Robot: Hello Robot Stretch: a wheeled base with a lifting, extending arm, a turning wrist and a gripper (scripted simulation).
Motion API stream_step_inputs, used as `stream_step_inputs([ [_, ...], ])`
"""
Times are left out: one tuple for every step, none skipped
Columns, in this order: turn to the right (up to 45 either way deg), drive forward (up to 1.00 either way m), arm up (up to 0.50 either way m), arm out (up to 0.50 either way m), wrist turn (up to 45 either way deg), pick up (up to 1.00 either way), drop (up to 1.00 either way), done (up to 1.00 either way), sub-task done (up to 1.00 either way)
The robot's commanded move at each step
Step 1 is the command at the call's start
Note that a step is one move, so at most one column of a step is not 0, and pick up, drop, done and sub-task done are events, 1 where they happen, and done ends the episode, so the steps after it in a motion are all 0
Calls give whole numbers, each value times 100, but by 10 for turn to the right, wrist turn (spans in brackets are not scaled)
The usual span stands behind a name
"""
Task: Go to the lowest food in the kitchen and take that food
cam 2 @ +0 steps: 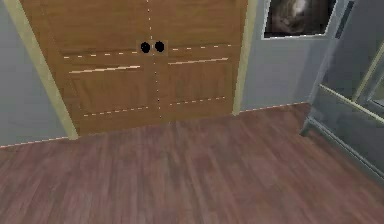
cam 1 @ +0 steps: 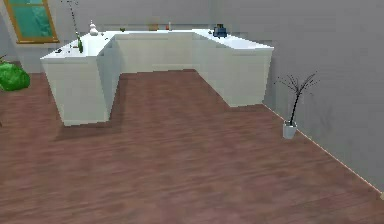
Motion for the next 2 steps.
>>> stream_step_inputs([
  [-90, 0, 0, 0, 0, 0, 0, 0, 0],
  [-30, 0, 0, 0, 0, 0, 0, 0, 0],
])
